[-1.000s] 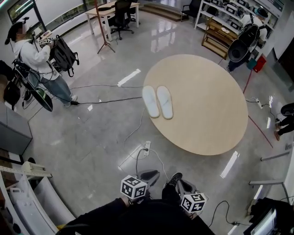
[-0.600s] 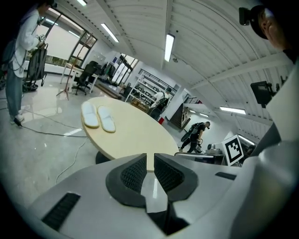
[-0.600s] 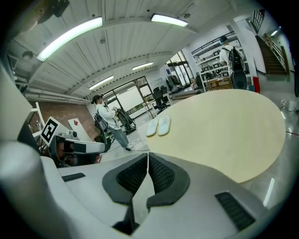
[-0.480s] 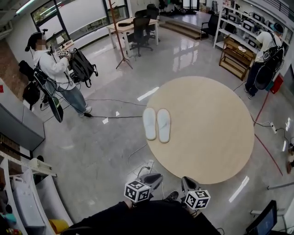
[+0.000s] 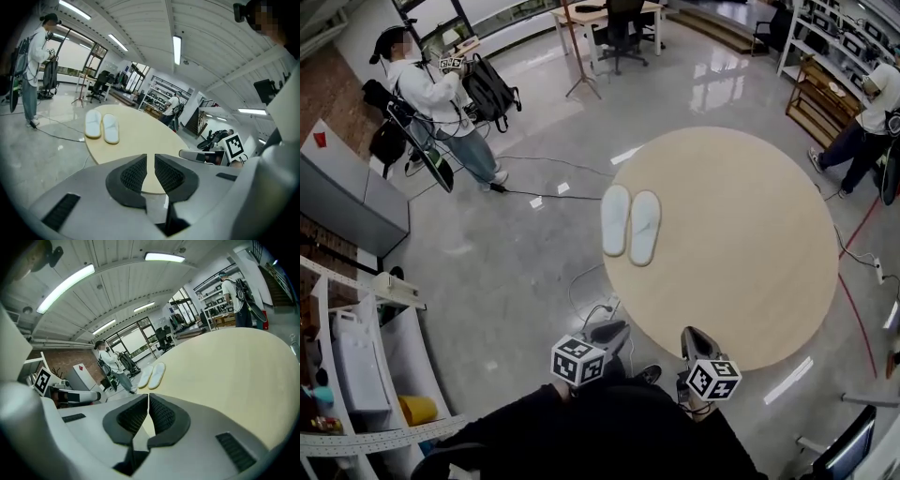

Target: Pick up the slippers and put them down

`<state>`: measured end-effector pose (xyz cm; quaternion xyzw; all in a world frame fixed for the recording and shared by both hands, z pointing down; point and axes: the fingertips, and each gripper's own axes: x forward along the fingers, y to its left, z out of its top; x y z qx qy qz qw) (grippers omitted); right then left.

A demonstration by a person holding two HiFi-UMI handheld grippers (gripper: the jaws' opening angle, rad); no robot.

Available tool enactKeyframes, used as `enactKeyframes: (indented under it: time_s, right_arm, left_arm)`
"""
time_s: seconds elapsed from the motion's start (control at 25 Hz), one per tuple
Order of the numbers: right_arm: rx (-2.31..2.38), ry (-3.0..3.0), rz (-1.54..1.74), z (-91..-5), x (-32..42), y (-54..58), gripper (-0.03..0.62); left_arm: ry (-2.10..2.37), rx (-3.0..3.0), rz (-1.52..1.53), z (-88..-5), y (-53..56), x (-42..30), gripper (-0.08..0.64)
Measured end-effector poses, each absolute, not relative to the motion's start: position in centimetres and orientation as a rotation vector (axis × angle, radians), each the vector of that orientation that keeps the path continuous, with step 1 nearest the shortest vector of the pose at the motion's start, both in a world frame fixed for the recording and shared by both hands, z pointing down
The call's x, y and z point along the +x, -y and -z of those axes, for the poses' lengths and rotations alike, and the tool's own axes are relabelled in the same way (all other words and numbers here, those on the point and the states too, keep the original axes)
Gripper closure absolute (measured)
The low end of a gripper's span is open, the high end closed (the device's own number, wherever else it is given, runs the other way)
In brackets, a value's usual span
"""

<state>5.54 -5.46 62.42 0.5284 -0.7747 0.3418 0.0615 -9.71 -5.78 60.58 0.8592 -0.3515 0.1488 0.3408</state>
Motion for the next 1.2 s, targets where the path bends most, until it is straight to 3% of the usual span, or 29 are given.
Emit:
enactKeyframes:
  time_s: [0.44,0.6,0.64,0.76,0.84,1.2]
  right_arm:
    - [1.604,2.326,-0.968,-62.1,2.5,15.3,0.572]
    - [1.611,2.287,-0.952,-62.5,1.7,20.2,0.568]
    - [1.609,2.279,-0.957,-62.6,1.2,21.5,0.554]
    - [1.591,2.258,-0.978,-63.0,-0.6,25.3,0.413]
    - [1.574,2.24,-0.964,-63.4,-1.7,27.6,0.36]
    - [1.534,2.157,-0.959,-66.7,-3.9,37.9,0.342]
  left_arm:
    - [1.019,2.202,-0.337,-62.3,17.4,-12.5,0.494]
    - [0.984,2.207,-0.332,-62.9,23.2,-13.0,0.398]
    - [0.981,2.206,-0.331,-63.0,24.6,-13.4,0.37]
    - [0.987,2.202,-0.343,-63.6,28.3,-14.9,0.321]
    - [1.002,2.191,-0.353,-64.3,30.6,-16.1,0.293]
    - [0.967,2.11,-0.412,-68.4,40.1,-18.1,0.278]
